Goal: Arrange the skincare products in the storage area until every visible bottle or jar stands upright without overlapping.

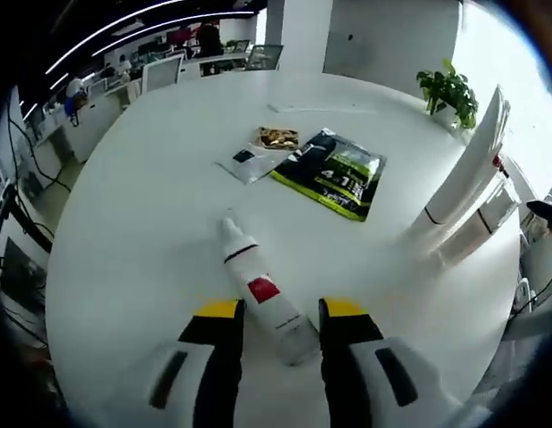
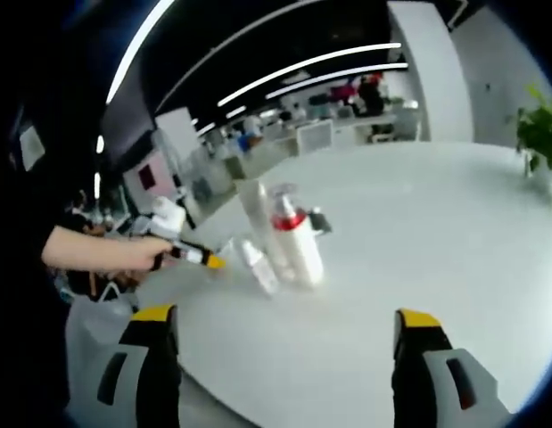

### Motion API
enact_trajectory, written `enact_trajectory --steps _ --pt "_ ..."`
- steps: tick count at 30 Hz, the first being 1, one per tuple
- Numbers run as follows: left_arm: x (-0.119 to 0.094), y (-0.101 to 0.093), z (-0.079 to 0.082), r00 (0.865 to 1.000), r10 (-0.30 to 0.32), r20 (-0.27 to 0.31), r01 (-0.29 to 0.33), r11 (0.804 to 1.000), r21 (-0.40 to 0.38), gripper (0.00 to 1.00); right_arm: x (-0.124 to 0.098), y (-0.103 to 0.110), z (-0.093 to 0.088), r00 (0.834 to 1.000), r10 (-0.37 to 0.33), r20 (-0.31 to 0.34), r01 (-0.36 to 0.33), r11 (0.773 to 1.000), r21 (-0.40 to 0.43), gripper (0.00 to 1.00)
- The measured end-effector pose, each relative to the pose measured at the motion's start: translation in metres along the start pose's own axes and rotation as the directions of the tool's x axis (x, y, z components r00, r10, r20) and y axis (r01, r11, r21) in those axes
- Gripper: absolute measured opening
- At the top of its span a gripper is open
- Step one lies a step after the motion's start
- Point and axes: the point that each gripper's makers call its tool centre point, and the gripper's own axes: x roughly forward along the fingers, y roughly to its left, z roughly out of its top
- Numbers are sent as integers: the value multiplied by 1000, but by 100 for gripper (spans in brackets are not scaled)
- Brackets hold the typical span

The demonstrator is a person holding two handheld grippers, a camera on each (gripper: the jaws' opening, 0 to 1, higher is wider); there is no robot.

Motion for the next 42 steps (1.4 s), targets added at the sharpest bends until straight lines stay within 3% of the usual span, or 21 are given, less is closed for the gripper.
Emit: enact_trajectory --steps 3,14,23,32,37,42 --pt "-1 3 0 1000 12 1 -12 1000 -8 21 -1 -1 0 1000 -4 2 4 1000 3 98" --pt "0 4 2 1000 15 -5 -15 1000 23 20 1 1 1 1000 4 1 -4 1000 -3 97" --pt "-10 2 11 999 -24 45 24 1000 -4 19 1 6 9 999 23 23 -24 1000 4 97" --pt "-48 -10 29 986 -46 161 50 999 -20 19 9 29 19 996 82 42 -82 997 4 97" --pt "-80 -25 41 967 -63 246 54 998 43 19 11 43 26 992 114 60 -114 993 -4 96" --pt "-102 -45 43 955 -90 283 57 991 120 19 14 57 36 985 148 83 -147 989 -11 96"
